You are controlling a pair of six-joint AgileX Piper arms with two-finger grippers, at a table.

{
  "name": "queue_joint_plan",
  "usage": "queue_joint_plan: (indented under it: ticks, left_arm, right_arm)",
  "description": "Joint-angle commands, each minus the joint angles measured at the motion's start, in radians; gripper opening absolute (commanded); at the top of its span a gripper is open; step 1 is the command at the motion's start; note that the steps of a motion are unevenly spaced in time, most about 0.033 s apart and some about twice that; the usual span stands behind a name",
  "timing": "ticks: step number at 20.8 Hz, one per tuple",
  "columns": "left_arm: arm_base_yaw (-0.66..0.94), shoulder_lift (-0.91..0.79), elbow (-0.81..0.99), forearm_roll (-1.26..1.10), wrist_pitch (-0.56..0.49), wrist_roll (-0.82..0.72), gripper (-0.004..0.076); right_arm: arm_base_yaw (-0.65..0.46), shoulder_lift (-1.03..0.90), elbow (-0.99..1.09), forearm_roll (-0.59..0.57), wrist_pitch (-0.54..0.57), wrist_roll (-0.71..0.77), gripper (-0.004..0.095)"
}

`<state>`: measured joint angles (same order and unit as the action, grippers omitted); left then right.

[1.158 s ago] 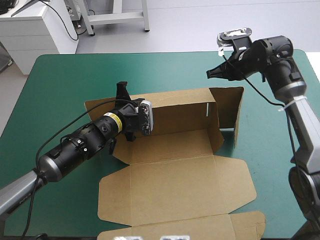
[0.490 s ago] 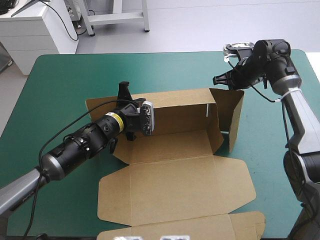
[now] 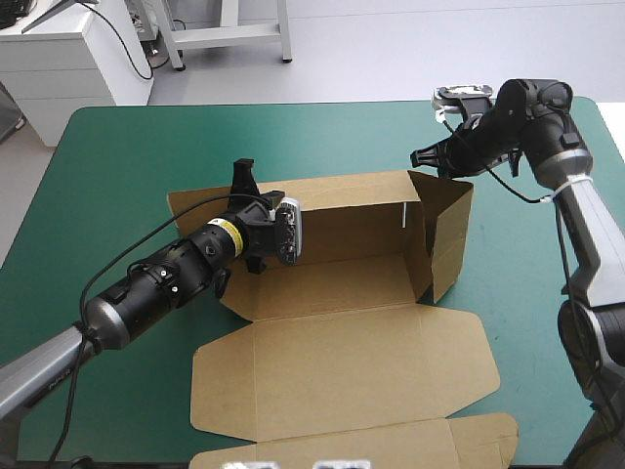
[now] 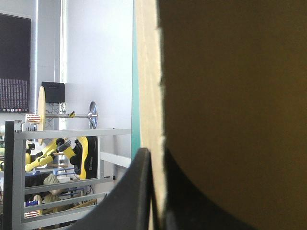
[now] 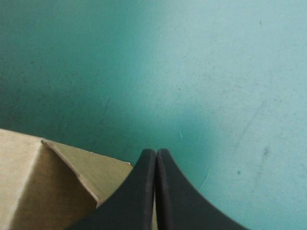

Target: Fold the box

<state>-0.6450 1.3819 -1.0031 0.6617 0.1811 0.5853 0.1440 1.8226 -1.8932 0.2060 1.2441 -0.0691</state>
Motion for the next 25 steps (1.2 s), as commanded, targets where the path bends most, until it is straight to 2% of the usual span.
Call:
queue_joint_plan:
  ticks: [1,5,8,12,18,23,25]
  left_arm:
    - [-0.001,-0.017,-0.021,-0.007,0.034,-0.015,-0.0008]
    - [-0.001,-0.017,-0.021,-0.007,0.034,-0.013,-0.0008]
    - [-0.001,-0.017,-0.021,-0.007,0.034,-0.014,-0.0008]
    - [-0.001,-0.017,-0.021,-0.007,0.036,-0.014,-0.0008]
    - [-0.001,-0.017,-0.021,-0.007,0.043,-0.014,-0.0008]
    - [-0.001,-0.017,-0.021,-0.007,0.057,-0.014,-0.0008]
    - [-0.001,-0.017,-0.021,-0.007,0.059,-0.014,-0.0008]
  right_arm:
    - [-0.006,-0.087,-0.024,0.025,0.004,-0.017,-0.0019]
    - [-0.006,-0.122,0.015,0.053,0.005,-0.021,-0.0019]
    - [-0.006,-0.128,0.081,0.021,0.003,-0.047,-0.0019]
    - [-0.006,-0.128,0.101,0.068,0.003,-0.036,-0.0019]
    - [-0.006,-0.128,0.242,0.085,0.003,-0.047,-0.0020]
    - [-0.006,-0.149,0.273,0.178,0.003,-0.096,-0.0019]
    - [-0.006,-0.160,0.275,0.163,0.003,-0.091,-0.0019]
